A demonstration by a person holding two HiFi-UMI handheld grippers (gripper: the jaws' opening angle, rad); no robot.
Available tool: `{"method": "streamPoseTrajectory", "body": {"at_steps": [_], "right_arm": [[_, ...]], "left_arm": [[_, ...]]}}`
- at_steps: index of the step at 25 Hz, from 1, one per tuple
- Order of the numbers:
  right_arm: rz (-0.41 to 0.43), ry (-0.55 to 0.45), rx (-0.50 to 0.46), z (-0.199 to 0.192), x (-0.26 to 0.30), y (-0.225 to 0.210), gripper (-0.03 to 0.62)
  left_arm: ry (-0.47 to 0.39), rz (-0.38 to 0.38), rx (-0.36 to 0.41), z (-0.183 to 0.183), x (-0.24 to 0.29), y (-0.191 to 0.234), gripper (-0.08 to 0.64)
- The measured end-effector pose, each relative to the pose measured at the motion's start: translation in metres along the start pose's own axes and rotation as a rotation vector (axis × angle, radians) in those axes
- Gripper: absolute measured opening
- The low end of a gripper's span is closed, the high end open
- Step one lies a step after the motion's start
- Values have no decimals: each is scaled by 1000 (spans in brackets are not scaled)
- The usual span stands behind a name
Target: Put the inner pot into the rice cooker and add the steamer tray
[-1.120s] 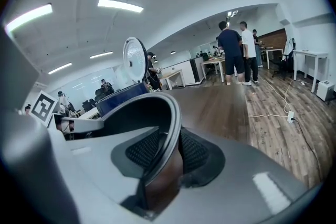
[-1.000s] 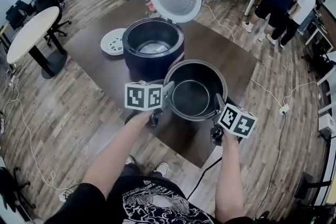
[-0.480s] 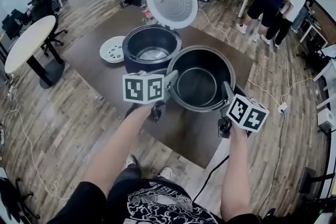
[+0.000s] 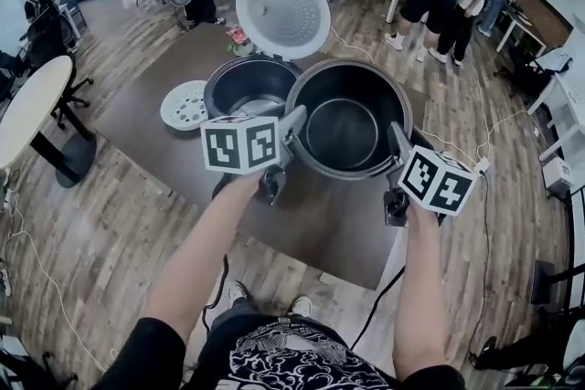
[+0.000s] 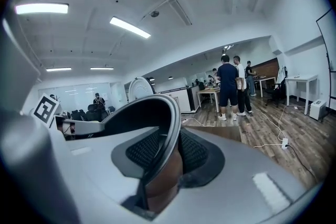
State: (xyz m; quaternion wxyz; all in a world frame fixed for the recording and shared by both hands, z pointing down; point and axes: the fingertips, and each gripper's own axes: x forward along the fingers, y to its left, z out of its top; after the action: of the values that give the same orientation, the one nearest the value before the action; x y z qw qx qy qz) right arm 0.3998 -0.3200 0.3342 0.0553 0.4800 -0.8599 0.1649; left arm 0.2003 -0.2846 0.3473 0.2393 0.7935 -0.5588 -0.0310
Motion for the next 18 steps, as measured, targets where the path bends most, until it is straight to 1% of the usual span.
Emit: {"method": "streamPoseTrajectory", "body": {"at_steps": [3,9,14,18], "right_arm": [[-14,-20,3,13,6,13,112],[-37,-71,4,34,10,34,114],[-39,-104,-2,47,21,66,112],[-37,-126,9,53,33,90,114]], "left_arm": [[-16,-14,14,20,-4,7,110],[-40,-55,67,57,-12,13,110],[-51,-73,54,75,-24,38,110],[-83,-71,75,98,-34,56,104]]}}
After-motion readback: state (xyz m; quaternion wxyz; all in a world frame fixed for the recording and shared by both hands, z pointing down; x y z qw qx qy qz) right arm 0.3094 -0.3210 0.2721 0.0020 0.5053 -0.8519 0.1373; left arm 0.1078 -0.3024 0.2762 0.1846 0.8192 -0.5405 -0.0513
